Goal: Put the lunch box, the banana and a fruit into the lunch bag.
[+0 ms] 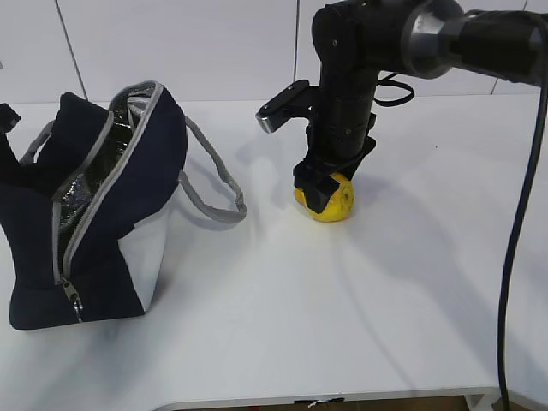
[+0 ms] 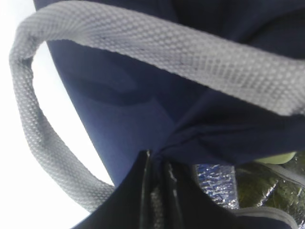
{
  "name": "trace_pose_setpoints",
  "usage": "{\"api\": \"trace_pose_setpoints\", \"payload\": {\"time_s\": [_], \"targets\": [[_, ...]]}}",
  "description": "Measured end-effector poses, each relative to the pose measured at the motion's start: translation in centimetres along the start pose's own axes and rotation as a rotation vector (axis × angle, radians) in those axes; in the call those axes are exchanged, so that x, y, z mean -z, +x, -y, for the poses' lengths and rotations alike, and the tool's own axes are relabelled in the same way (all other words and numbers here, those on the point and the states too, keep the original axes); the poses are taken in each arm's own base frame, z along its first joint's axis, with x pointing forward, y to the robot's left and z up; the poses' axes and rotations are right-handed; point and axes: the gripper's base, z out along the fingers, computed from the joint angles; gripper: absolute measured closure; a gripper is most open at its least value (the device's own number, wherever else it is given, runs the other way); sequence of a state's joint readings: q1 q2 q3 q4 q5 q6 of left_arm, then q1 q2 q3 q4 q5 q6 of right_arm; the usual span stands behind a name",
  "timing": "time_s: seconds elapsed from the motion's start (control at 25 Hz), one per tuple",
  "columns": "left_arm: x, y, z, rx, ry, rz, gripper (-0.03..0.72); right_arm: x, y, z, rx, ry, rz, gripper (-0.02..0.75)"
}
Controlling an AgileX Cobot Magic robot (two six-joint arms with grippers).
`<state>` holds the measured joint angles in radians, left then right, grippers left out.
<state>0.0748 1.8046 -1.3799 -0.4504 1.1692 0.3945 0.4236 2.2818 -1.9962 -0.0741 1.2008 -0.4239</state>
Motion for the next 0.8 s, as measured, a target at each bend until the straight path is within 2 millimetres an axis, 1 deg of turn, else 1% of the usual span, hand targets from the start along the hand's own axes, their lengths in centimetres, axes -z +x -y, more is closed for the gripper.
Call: {"api": "trace_pose_setpoints", "payload": {"time_s": [0.12, 0.48, 0.56, 0.6, 0.68, 0.8], "targets": [[0.0, 0.0, 0.0, 0.001, 0.002, -0.001, 0.690, 0.0, 0.0, 0.0, -0.004, 0.000, 0.000, 0.150], [0.0, -0.1, 0.2, 0.010, 0.023, 0.006, 0.690, 0.6, -0.3, 0.0, -0.105, -0.021, 0.016, 0.150], [0.0, -0.1, 0.3, 0.012, 0.028, 0.008, 0.690, 1.5, -0.4, 0.1, -0.133, -0.013, 0.036, 0.150], [0.0, -0.1, 0.3, 0.016, 0.036, 0.011, 0.690, 2.3, -0.4, 0.1, -0.146, -0.005, 0.050, 0.150], [0.0, -0.2, 0.5, 0.019, 0.057, 0.018, 0.690, 4.3, -0.2, 0.3, -0.176, 0.016, 0.081, 0.150], [0.0, -0.3, 0.8, 0.022, 0.087, 0.031, 0.690, 7.7, 0.3, 0.4, -0.210, 0.043, 0.144, 0.151]]}}
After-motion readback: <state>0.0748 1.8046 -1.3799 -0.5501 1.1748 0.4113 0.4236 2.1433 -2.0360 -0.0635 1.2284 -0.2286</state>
